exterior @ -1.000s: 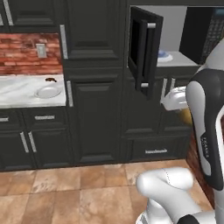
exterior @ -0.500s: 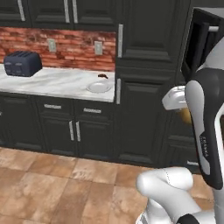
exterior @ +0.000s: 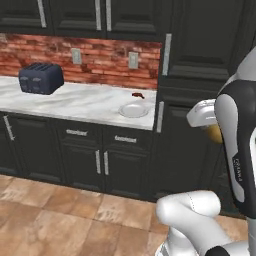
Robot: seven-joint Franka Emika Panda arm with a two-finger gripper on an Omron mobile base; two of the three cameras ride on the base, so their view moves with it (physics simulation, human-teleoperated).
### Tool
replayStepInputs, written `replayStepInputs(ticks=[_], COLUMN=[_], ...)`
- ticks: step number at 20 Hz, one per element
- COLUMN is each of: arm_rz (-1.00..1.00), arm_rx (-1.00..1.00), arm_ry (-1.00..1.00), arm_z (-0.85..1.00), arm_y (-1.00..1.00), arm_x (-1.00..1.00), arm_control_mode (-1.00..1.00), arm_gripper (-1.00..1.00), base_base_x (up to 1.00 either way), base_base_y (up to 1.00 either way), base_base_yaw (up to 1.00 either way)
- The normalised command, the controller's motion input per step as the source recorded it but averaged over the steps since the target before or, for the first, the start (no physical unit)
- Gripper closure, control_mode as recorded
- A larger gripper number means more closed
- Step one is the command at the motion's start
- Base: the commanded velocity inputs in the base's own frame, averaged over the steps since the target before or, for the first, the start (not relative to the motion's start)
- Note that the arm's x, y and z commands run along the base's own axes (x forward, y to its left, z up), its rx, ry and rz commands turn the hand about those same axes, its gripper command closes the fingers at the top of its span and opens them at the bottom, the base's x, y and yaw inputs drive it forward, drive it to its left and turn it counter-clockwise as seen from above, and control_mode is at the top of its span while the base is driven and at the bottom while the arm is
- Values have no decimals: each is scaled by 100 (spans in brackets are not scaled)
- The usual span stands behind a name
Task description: Pick the potato from the microwave and place it on plate located on the counter.
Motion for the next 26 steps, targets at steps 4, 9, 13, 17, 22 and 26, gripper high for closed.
replayStepInputs(ticks=[4, 9, 13, 17, 22, 26], arm_rz=[0, 0, 0, 0, 0, 0], arm_rx=[0, 0, 0, 0, 0, 0], arm_ry=[0, 0, 0, 0, 0, 0], arm_z=[0, 0, 0, 0, 0, 0], arm_y=[0, 0, 0, 0, 0, 0], arm_x=[0, 0, 0, 0, 0, 0], arm_control_mode=[100, 100, 100, 100, 100, 100], arm_gripper=[100, 100, 100, 100, 100, 100], base_base_x=[100, 80, 85, 71, 76, 72], base_base_y=[83, 100, 72, 37, 14, 33], base_base_yaw=[-5, -33, -57, -63, -54, -22])
